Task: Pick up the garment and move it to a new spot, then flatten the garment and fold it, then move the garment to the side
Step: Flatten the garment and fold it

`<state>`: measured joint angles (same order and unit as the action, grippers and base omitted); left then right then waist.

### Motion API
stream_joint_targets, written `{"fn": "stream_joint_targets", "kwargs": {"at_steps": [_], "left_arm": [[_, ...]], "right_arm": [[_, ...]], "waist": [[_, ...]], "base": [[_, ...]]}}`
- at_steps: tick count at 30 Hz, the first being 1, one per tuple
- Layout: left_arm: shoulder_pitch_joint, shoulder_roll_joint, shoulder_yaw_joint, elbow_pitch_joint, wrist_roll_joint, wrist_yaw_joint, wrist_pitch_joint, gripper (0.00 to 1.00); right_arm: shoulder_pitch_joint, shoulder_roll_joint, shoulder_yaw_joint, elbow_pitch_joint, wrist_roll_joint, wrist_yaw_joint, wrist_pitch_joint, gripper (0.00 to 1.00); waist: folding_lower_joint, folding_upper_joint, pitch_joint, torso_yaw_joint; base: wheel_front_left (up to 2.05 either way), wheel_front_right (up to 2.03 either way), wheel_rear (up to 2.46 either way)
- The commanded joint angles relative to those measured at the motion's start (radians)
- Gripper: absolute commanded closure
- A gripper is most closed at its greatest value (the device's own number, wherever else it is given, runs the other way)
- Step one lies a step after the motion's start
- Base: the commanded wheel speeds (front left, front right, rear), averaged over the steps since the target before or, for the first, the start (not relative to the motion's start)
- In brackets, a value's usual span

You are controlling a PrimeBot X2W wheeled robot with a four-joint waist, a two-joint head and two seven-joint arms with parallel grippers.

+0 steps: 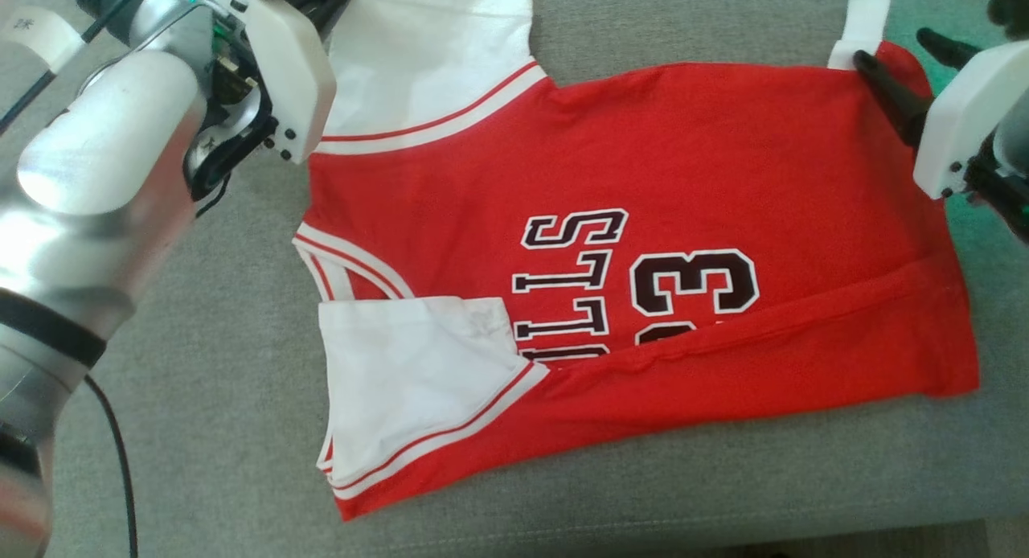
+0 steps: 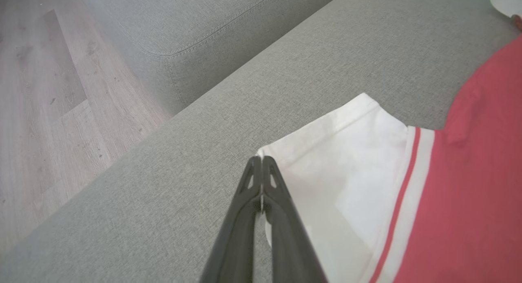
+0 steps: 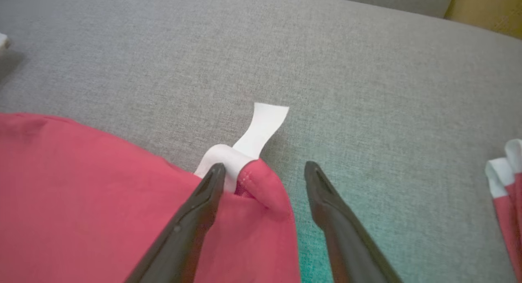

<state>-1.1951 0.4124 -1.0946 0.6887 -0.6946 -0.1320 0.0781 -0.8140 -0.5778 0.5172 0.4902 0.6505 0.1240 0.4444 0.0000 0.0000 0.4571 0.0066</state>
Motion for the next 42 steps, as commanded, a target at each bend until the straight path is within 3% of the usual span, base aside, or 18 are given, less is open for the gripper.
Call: {"fn": "stream_joint_targets", "kwargs": {"at_steps": [1,3,4,5,6,7,8,15,30,38,42], "left_arm": [[-0.064,0.044,0.027,-0.023,-0.006,0.001,-0.010,1.00],[-0.063,0.045,0.023,-0.025,-0.007,0.001,-0.012,1.00],[-0.062,0.046,0.022,-0.025,-0.008,0.001,-0.013,1.00],[-0.061,0.047,0.021,-0.024,-0.008,0.001,-0.012,1.00],[-0.061,0.048,0.019,-0.024,-0.008,0.001,-0.012,1.00],[-0.061,0.048,0.019,-0.024,-0.008,0.001,-0.012,1.00],[-0.061,0.048,0.018,-0.024,-0.009,0.001,-0.013,1.00],[-0.063,0.058,0.019,-0.016,-0.006,0.004,-0.050,1.00],[-0.100,0.069,0.110,0.006,-0.026,0.039,-0.283,1.00],[0.010,0.087,0.123,-0.055,-0.106,0.024,-0.293,1.00],[0.111,0.126,0.131,-0.153,-0.129,0.046,-0.311,1.00]], "right_arm": [[-0.014,-0.026,0.017,-0.006,0.021,0.007,0.011,0.13],[-0.025,-0.033,0.031,0.009,0.036,0.007,0.006,0.38],[-0.028,-0.036,0.037,0.017,0.045,0.007,0.005,0.58],[-0.032,-0.038,0.043,0.024,0.056,0.007,0.006,0.67],[-0.035,-0.040,0.050,0.028,0.066,0.007,0.006,0.89],[-0.035,-0.040,0.050,0.028,0.066,0.007,0.006,0.89],[-0.038,-0.041,0.056,0.033,0.074,0.007,0.005,1.00],[-0.062,-0.056,0.067,0.053,0.129,0.007,-0.038,1.00],[-0.074,-0.085,-0.057,0.126,0.288,0.007,-0.220,1.00],[0.007,-0.112,-0.019,0.091,0.315,0.007,-0.269,1.00],[0.073,-0.121,-0.008,0.058,0.322,0.007,-0.301,1.00]], "waist": [[0.0000,0.0000,0.002,0.008],[0.0000,0.0000,0.003,0.013],[0.0000,0.0000,0.003,0.015],[0.0000,0.0000,0.003,0.017],[0.0000,0.0000,0.002,0.019],[0.0000,0.0000,0.002,0.019],[0.0000,0.0000,0.002,0.020],[0.0000,0.0000,-0.006,0.019],[0.0000,0.0000,-0.017,0.025],[0.0000,0.0000,-0.063,0.030],[0.0000,0.0000,-0.095,0.028]], "base": [[0.00,0.00,0.00],[0.00,0.00,0.00],[0.00,0.00,0.00],[0.00,0.00,0.00],[0.00,0.00,0.00],[0.00,0.00,0.00],[0.00,0.00,0.00],[0.00,0.00,0.00],[0.00,0.00,0.00],[0.00,0.00,0.00],[0.00,0.00,0.00]]}}
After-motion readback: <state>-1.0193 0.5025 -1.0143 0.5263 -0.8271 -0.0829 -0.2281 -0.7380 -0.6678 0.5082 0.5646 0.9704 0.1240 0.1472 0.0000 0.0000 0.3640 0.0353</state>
